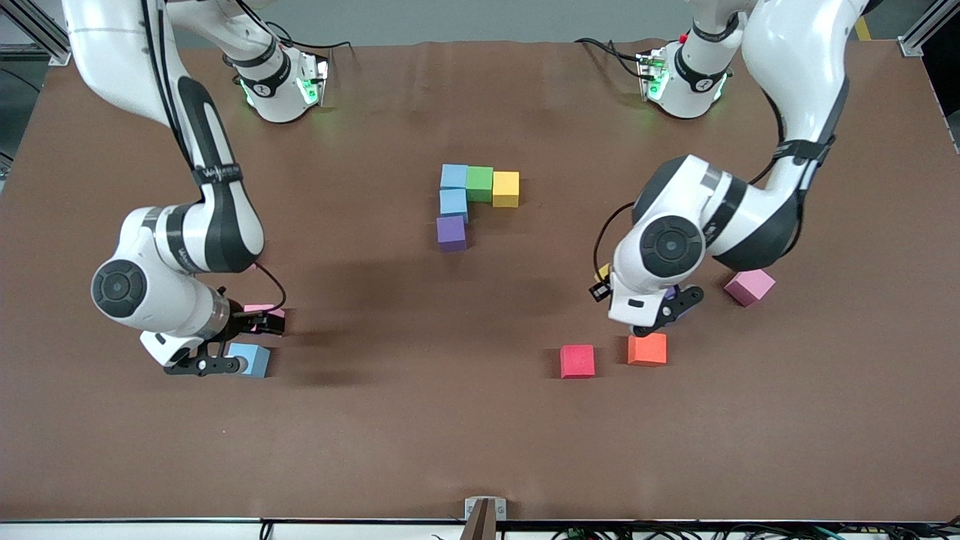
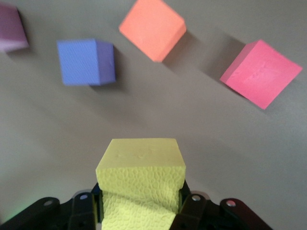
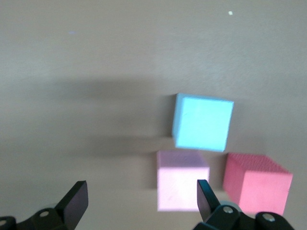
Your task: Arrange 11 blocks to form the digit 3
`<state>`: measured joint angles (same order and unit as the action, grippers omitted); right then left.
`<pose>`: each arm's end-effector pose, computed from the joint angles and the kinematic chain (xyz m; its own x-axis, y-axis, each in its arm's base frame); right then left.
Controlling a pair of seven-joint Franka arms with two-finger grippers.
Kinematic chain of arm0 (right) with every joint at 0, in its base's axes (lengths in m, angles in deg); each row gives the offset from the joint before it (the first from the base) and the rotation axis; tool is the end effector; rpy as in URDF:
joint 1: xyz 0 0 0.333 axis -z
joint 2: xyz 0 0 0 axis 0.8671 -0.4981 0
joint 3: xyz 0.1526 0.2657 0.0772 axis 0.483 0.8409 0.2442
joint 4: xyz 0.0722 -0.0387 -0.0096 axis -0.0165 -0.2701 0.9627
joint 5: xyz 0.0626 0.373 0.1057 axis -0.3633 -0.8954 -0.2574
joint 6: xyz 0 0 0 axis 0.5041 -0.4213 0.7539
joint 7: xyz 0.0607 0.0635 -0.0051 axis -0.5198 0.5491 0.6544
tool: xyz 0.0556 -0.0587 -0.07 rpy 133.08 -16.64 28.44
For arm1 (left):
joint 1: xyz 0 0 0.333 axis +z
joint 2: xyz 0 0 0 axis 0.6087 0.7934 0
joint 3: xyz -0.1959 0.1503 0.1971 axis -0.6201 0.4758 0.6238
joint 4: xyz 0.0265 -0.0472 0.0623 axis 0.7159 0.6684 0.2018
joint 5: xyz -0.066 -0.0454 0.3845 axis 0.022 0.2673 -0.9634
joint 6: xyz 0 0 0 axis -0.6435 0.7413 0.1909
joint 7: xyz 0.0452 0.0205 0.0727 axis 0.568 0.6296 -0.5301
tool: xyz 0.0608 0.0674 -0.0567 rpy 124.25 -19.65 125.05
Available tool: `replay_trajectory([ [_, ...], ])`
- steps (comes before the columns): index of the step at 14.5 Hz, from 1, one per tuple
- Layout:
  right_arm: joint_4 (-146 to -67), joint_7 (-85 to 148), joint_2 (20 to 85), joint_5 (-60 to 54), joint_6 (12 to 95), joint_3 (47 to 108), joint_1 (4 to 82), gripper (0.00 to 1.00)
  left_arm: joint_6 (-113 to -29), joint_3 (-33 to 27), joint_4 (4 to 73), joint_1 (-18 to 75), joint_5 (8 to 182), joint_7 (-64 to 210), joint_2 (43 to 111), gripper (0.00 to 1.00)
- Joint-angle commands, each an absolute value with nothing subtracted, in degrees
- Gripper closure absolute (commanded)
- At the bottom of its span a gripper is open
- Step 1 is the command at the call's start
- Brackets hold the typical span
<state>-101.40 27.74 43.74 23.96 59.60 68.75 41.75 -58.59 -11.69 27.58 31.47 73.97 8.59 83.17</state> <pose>0.6733 0.0753 0.2941 0.9979 0.0289 -0.0574 0.0284 -0.9996 -0.0094 0.5923 -0.3087 0.3398 0.7953 0.5947 -0.1172 0.5731 -0.8007 -0.1743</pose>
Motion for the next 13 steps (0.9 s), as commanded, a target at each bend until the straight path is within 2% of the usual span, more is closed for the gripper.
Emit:
replay_trajectory([
  [1, -98.22, 31.81, 39.5, 24.55, 60.11, 69.74, 44.47, 0.0, -65.95, -13.33, 34.35, 31.35, 73.05, -5.46, 80.85, 0.66],
  [5, -93.11, 32.44, 35.09, 24.28, 56.17, 69.91, 47.2, 0.0, -73.35, -15.45, 38.05, 28.72, 73.14, -20.0, 82.25, 0.68],
  [8, -91.27, 32.44, 32.46, 24.37, 55.8, 70.0, 48.08, 0.0, -75.29, -15.45, 38.14, 25.82, 73.14, -29.92, 84.18, 0.72],
  [9, -90.04, 32.44, 31.4, 24.37, 55.72, 70.0, 48.34, 0.0, -75.91, -15.45, 38.14, 24.76, 73.22, -33.69, 84.88, 0.69],
  [13, -88.54, 31.57, 29.11, 23.76, 56.33, 70.0, 48.43, 0.0, -77.75, -15.36, 38.23, 21.69, 72.96, -47.75, 86.65, 0.69],
])
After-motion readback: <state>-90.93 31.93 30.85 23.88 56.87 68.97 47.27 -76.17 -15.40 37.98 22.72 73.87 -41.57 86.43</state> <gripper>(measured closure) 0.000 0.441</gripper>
